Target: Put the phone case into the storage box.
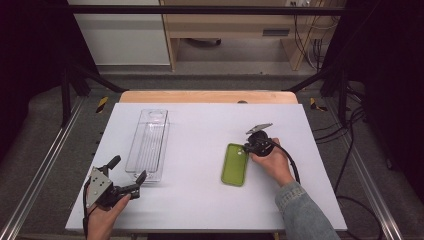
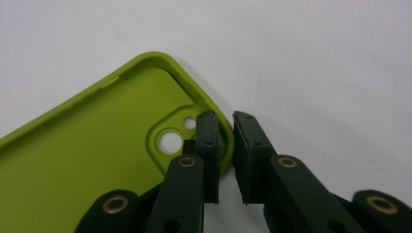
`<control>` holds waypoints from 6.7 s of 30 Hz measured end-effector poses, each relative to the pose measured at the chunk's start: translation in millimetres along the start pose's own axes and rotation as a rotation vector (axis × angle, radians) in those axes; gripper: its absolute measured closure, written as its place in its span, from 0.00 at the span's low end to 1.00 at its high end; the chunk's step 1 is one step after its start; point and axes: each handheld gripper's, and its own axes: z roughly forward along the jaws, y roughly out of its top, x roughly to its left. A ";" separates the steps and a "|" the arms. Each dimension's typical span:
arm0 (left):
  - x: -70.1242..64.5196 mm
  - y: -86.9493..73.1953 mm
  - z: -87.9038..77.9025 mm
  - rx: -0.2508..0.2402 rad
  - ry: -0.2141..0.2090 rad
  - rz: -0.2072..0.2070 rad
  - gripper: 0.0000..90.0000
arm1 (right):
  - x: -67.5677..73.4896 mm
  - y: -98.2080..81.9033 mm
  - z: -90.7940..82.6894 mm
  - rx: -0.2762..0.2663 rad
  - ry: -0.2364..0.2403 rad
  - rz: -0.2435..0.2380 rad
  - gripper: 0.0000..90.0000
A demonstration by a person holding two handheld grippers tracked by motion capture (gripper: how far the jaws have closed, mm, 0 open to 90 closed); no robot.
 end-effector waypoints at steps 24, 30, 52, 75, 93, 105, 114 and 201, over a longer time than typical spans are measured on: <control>1.4 0.1 -1.2 0.001 0.012 -0.012 0.02 | 15.3 7.9 -20.1 -0.072 -0.035 -0.053 0.93; 1.4 0.3 -1.3 0.004 0.007 -0.025 0.02 | 19.1 12.3 -33.1 -0.102 -0.051 -0.068 0.99; -2.2 0.6 -2.2 0.009 0.002 -0.028 0.02 | 27.7 7.2 -27.3 -0.067 -0.027 -0.101 0.99; -1.6 -0.1 -1.8 0.011 0.003 -0.031 0.02 | 18.2 0.5 1.5 -0.002 0.094 -0.026 0.88; -1.8 2.3 -5.6 0.003 0.007 -0.046 0.02 | 26.9 -0.3 -15.2 -0.039 0.048 -0.094 0.94; -13.2 12.6 -9.9 0.018 -0.016 -0.060 0.03 | 34.7 5.5 -47.1 -0.119 -0.027 -0.150 0.95; -30.0 36.6 5.6 0.062 -0.042 -0.037 0.03 | 37.3 8.6 -73.7 -0.177 -0.110 -0.189 0.95; -126.6 111.6 152.5 0.411 -0.266 0.072 0.43 | 119.1 33.8 -105.2 -0.340 -0.421 -0.531 0.97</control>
